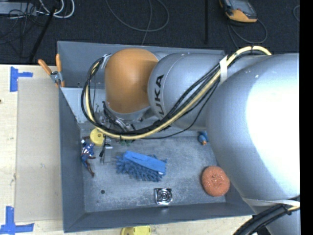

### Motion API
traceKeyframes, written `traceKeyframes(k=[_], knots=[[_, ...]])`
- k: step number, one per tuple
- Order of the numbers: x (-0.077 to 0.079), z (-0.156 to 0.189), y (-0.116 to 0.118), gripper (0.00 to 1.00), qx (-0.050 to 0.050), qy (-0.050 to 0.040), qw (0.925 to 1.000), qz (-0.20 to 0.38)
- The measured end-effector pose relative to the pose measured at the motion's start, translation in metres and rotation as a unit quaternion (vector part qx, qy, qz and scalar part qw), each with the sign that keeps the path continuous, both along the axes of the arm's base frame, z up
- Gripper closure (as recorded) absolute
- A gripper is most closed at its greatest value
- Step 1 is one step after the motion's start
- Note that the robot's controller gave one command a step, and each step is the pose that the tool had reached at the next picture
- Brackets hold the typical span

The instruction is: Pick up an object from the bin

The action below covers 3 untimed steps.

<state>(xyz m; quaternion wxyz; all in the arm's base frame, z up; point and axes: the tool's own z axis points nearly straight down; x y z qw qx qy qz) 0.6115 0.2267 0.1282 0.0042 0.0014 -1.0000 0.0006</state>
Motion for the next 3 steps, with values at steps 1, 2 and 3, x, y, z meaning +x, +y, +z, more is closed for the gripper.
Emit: traceKeyframes(k=[1, 2, 3], knots=[[0.002, 0.005, -0.001, 0.00, 0.001, -0.0036, 1.0000, -0.002], [0.006, -0.015, 0.003, 0.00, 0.001, -0.0074, 0.9982, 0.059], [0.002, -0.054, 0.010, 0.00, 0.002, -0.0037, 0.9858, 0.168]])
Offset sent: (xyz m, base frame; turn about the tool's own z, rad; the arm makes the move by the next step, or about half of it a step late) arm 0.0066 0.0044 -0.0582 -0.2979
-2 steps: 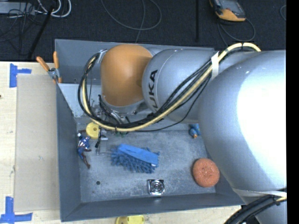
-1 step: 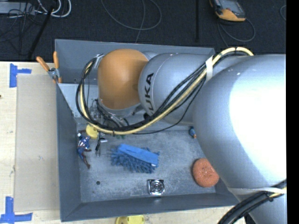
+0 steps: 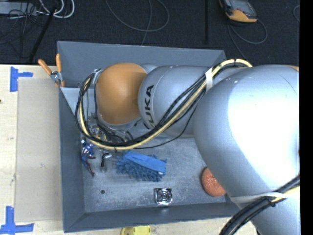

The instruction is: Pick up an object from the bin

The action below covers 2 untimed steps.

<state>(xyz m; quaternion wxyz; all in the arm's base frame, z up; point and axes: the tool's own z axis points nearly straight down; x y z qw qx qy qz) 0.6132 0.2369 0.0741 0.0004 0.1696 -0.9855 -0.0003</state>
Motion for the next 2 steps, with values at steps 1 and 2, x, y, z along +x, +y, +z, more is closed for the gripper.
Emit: traceKeyframes(k=[1, 2], knots=[[0.002, -0.007, 0.002, 0.00, 0.001, -0.0005, 0.9999, -0.012], [-0.003, 0.003, -0.006, 1.00, 0.001, -0.0005, 0.9863, 0.165]])
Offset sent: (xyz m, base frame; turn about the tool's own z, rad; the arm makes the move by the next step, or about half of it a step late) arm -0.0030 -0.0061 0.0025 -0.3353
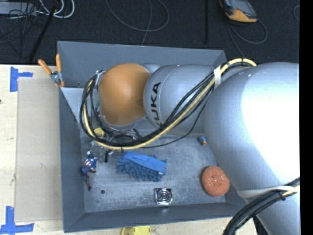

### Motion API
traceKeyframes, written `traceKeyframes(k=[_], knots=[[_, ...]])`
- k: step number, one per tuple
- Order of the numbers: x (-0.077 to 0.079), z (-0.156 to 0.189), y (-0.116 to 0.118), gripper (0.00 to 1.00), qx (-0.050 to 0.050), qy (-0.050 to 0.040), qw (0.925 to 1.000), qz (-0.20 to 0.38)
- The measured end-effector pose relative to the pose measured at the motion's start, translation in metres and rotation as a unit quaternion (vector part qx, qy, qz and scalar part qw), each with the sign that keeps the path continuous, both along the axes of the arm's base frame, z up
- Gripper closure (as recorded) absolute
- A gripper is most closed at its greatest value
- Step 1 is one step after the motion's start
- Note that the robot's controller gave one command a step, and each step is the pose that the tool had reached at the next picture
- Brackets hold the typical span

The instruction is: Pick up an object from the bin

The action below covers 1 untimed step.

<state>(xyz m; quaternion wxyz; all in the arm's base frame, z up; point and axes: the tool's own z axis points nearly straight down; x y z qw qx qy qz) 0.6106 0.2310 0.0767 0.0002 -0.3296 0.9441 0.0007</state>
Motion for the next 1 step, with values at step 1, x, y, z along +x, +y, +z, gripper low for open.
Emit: traceKeyframes(k=[1], knots=[[0.0000, -0.0002, -0.0002, 0.00, 0.000, 0.0002, 1.0000, -0.001]])
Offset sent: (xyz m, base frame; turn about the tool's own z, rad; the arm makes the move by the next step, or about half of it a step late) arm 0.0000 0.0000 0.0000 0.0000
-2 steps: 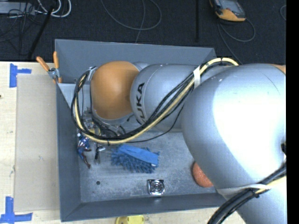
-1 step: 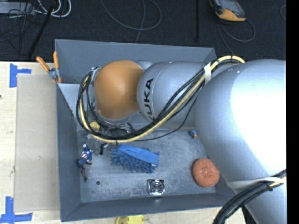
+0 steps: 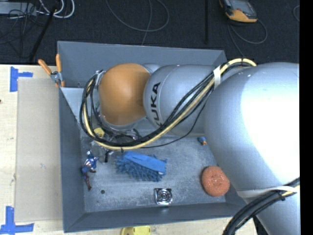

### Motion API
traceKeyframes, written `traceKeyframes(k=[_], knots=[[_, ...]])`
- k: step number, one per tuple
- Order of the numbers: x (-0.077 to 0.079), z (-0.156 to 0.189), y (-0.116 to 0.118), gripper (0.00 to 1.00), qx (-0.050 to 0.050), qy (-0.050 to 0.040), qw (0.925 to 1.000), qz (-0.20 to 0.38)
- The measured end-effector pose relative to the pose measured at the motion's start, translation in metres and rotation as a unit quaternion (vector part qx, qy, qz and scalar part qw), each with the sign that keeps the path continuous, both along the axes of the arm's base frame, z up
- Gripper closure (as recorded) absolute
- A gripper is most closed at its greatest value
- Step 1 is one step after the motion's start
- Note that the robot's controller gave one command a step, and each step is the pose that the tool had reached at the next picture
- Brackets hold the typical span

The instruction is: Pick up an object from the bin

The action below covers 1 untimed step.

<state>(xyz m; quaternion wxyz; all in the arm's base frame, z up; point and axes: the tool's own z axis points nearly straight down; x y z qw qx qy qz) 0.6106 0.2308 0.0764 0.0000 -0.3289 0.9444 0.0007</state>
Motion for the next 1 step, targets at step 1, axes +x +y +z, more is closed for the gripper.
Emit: traceKeyframes(k=[1], knots=[[0.0000, -0.0001, -0.0002, 0.00, 0.000, 0.0001, 1.0000, 0.000]])
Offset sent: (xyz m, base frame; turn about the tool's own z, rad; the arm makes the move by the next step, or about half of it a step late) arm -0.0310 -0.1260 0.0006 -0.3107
